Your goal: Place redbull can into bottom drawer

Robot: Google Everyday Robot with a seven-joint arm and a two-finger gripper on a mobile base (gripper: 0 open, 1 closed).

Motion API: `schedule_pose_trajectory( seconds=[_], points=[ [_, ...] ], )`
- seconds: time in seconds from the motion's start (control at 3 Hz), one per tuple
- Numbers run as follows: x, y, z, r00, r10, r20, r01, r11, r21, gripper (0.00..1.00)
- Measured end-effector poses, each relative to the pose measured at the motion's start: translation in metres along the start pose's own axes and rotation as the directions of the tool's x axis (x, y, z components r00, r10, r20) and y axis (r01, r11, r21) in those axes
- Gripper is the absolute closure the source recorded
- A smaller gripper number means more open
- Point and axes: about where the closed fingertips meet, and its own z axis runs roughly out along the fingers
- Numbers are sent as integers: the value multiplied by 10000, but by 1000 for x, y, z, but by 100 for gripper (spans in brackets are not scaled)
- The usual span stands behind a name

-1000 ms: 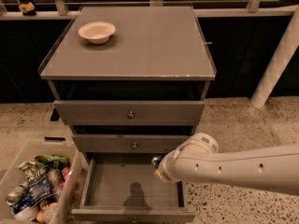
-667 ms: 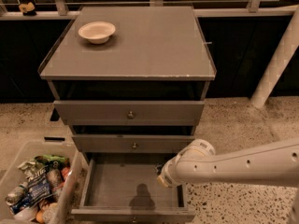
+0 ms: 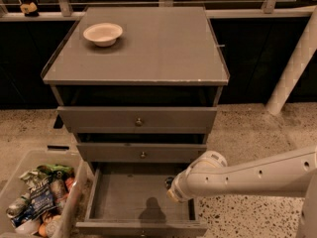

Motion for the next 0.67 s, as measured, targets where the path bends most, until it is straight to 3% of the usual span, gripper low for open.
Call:
schedule_pose_trajectory(
  seconds=[0.33, 0.67],
  points=[
    [-12, -15, 21, 9998, -215, 16, 216, 9997, -144, 100],
    [-48, -48, 61, 9976, -672, 177, 673, 9977, -64, 100]
  ],
)
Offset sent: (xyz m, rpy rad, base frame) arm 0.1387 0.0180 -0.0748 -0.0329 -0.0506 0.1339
